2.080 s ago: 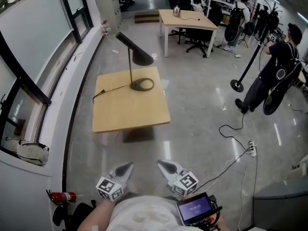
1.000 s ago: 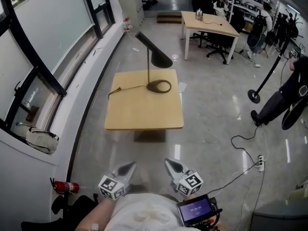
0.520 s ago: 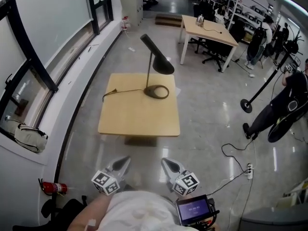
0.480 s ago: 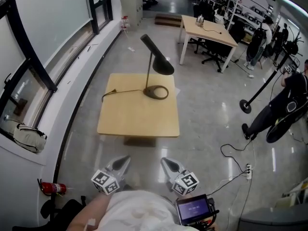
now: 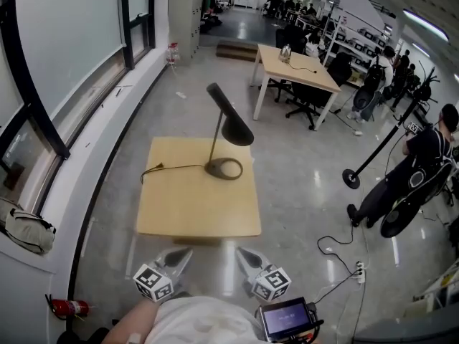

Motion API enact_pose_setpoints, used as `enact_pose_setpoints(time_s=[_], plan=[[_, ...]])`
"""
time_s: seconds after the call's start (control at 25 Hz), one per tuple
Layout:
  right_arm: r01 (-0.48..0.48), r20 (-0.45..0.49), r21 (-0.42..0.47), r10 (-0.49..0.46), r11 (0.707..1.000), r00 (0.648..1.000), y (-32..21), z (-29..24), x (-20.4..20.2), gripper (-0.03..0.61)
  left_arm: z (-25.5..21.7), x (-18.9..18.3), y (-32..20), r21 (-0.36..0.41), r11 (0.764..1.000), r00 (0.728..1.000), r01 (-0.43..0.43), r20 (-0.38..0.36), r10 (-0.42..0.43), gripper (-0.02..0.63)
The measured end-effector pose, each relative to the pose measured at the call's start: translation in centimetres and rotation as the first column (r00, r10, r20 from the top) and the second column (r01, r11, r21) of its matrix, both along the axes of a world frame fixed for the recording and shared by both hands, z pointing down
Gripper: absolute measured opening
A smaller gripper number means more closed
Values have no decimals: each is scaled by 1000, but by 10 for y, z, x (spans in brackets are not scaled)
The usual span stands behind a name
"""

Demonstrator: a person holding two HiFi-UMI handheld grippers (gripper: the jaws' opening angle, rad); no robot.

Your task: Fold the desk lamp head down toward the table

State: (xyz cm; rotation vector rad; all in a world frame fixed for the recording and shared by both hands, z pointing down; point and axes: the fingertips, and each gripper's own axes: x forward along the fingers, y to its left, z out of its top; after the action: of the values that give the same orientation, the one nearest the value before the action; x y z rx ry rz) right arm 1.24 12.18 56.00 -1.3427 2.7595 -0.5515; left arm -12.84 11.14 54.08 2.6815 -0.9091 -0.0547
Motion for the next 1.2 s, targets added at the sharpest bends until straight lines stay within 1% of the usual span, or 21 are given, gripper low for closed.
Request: enact_pose_setpoints(time_s=[0.08,0.12,0.28,0.36,0.44,0.52,0.72,0.88,1.08,1.2], plan=[[-15,-3,4,15,1000,1000,-14,-2,-3,14,5,0,-10,4,1000,999,-28,38,28,0],[-24,-2,7,24,1000,1000,-21,-2,-5,14,7,-1,-15,3,999,998,-41,45,41,0],[-49,-7,20,49,999,999,-45,-5,-13,14,10,-2,-37,-1,996,995,-93,44,93,-2],[-60,-17,20,61,998,998,-55,-4,-17,14,8,-4,-44,-8,993,992,-121,30,121,-2],[-70,-23,16,70,997,997,-61,-2,-22,14,6,-9,-50,-16,991,991,-131,12,131,-2],[-74,-25,10,74,997,997,-66,-2,-25,14,6,-14,-57,-21,993,993,-120,10,120,-2],[-84,-27,-5,84,996,996,-75,1,-27,14,13,-22,-68,-27,996,995,-84,59,85,0],[-95,-20,-16,95,995,995,-87,5,-25,14,19,-31,-82,-32,998,997,-47,57,48,0],[-92,-10,-24,91,995,996,-118,10,-25,14,24,-42,-109,-38,999,996,1,84,2,0],[-85,0,-11,85,996,996,-142,5,-23,14,19,-40,-130,-25,1000,995,13,102,-10,0]])
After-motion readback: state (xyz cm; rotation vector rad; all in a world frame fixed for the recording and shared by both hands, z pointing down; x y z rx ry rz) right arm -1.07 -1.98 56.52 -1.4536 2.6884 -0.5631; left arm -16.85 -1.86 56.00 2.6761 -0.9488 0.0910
